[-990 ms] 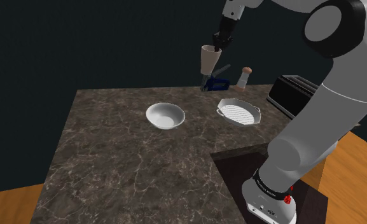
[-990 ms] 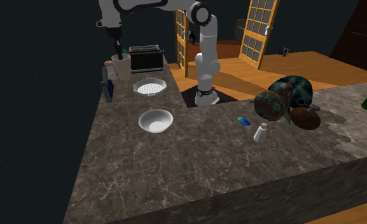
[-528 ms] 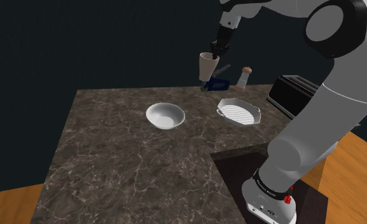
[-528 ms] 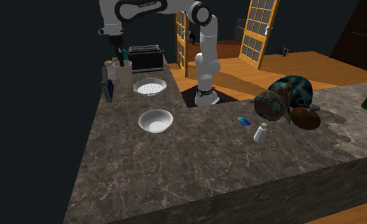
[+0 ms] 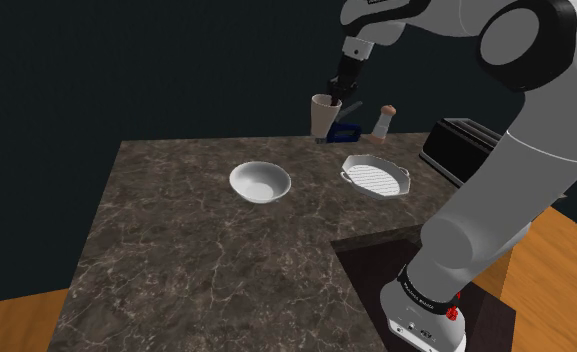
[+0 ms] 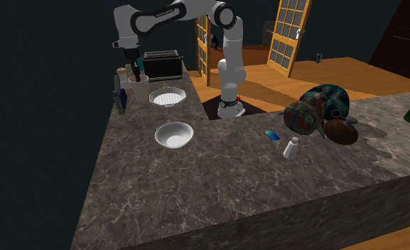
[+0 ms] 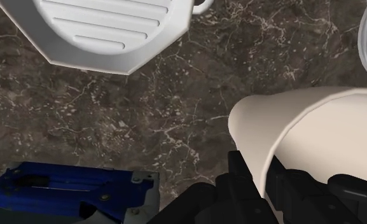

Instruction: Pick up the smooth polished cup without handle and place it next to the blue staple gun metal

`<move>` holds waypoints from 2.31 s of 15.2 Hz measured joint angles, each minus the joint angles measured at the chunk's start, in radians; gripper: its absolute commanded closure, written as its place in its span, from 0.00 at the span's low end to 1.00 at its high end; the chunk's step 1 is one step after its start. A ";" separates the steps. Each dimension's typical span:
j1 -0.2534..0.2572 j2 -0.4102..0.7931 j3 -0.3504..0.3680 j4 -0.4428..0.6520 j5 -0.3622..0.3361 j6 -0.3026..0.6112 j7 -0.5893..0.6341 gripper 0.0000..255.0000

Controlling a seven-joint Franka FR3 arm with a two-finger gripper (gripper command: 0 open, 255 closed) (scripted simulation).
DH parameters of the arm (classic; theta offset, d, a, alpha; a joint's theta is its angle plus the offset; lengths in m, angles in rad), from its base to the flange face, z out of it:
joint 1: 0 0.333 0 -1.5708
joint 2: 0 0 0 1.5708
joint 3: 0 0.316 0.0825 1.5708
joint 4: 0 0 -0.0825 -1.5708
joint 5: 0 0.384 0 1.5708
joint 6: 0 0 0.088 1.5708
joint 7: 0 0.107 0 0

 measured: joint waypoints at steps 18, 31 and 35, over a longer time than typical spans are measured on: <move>0.001 0.056 0.003 -0.178 0.022 0.231 -0.035 1.00; 0.001 0.087 0.004 -0.218 0.033 0.302 -0.048 0.00; 0.001 0.087 0.004 -0.218 0.033 0.302 -0.048 0.00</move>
